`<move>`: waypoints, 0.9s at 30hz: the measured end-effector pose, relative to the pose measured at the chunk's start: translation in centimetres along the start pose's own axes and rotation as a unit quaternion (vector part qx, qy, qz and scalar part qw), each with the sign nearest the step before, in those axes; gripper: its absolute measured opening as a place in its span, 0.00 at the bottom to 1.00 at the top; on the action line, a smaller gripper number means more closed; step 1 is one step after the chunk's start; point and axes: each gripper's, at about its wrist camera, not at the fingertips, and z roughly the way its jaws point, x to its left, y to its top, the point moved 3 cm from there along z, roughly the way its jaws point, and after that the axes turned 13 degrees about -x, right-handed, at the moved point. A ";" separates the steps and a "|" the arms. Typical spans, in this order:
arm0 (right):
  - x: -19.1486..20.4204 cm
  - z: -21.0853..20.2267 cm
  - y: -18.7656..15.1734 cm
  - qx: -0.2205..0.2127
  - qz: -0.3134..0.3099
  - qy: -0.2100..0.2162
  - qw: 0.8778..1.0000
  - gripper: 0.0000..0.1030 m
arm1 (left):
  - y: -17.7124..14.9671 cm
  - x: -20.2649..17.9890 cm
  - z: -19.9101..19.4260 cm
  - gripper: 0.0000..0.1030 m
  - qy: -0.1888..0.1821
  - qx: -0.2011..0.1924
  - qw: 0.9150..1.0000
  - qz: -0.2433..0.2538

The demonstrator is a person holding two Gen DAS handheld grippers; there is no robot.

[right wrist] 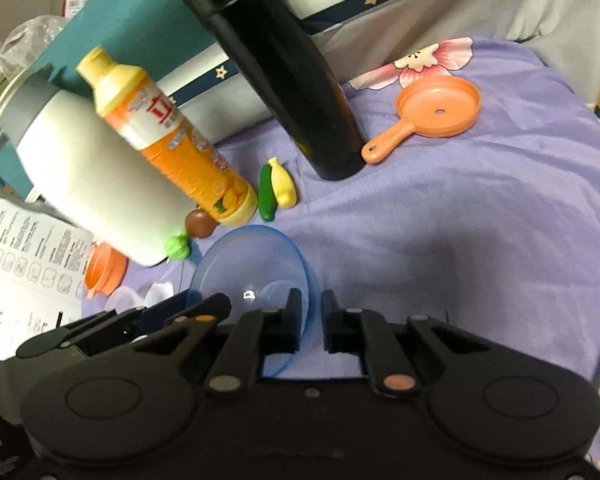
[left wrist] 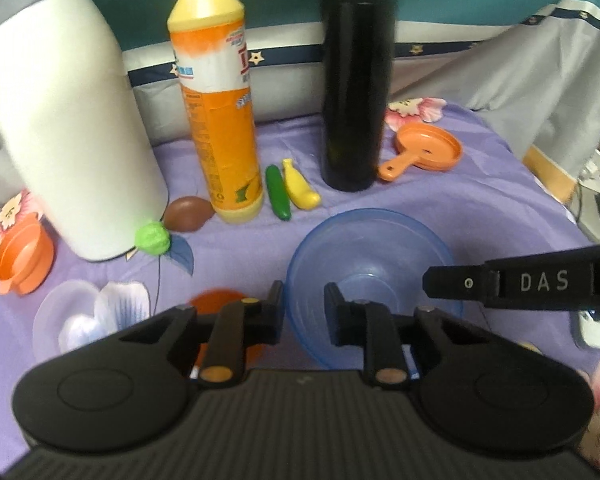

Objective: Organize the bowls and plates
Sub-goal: 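Carry the blue bowl beside the plate stack, lower it, open right gripper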

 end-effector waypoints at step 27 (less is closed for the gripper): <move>-3.3 -15.2 -11.9 0.047 -0.005 0.013 0.999 0.12 | -10.2 -5.9 -14.8 0.25 -0.058 0.056 0.997 0.001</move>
